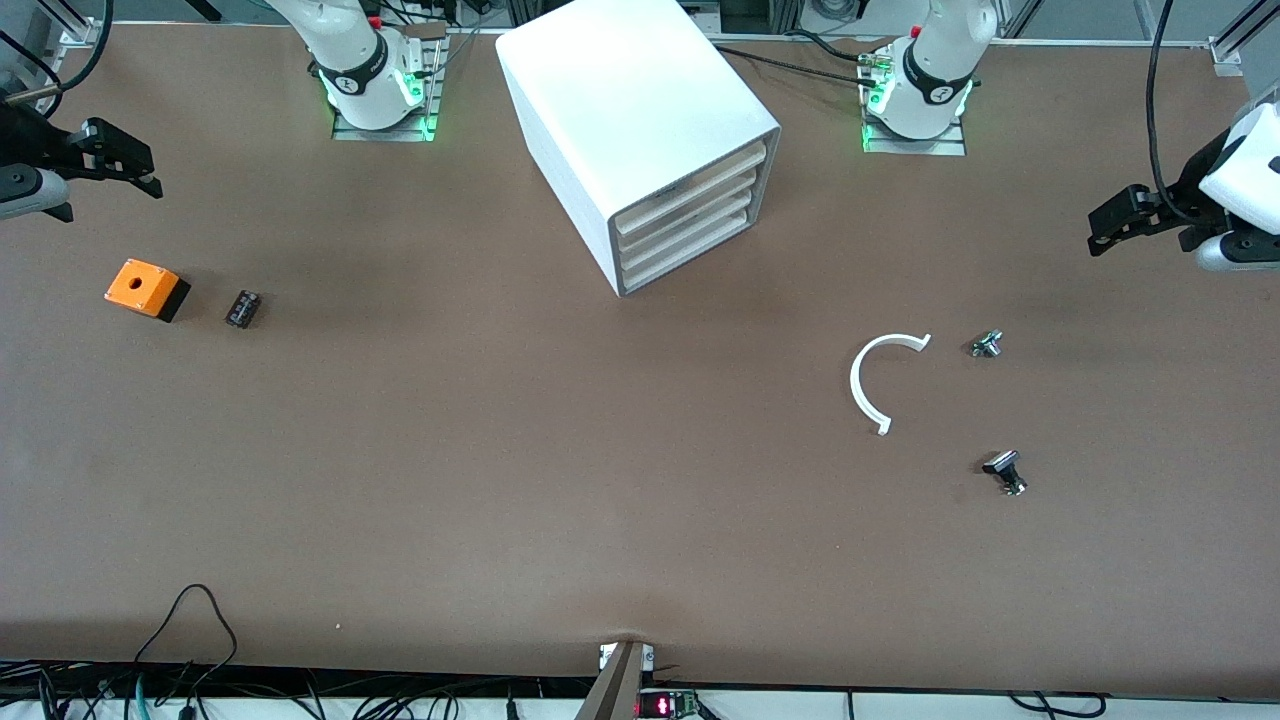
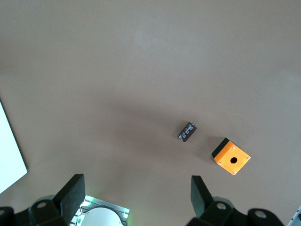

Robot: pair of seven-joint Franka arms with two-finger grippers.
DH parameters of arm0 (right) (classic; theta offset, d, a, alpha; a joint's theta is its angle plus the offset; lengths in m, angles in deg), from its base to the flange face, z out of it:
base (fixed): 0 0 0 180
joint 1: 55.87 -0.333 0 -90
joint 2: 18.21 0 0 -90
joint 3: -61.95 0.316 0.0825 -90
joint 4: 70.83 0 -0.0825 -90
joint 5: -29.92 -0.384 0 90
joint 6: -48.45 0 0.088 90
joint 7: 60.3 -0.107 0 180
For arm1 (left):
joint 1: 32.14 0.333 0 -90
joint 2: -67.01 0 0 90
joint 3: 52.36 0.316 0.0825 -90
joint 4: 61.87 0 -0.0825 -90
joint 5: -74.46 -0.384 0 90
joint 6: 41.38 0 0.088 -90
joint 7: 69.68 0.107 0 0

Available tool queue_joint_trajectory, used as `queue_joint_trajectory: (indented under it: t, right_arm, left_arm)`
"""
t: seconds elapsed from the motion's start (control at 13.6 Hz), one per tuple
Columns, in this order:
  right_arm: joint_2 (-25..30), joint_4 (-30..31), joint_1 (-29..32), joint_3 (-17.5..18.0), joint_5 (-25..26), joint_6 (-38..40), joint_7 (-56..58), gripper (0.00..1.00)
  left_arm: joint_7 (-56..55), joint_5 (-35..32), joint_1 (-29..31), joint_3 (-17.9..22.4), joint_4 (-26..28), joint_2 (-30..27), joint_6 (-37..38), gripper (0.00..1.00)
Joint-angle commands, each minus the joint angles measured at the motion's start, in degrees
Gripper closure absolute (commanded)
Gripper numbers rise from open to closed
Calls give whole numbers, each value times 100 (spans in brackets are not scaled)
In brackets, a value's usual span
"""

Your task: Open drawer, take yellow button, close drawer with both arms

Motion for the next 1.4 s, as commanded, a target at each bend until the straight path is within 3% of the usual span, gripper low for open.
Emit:
queue_joint_trajectory:
  t: [0.0,0.96,1.32]
  right_arm:
    - [-17,-66,11,-15,45,82,-76,0]
    - [-53,-66,20,-41,28,74,-85,0]
    - [-325,-66,11,-32,36,91,-76,0]
  left_arm:
    - [95,85,38,-19,-36,-63,126,0]
    - [96,93,30,-2,-106,-20,126,0]
    - [96,93,30,-2,-106,-20,118,0]
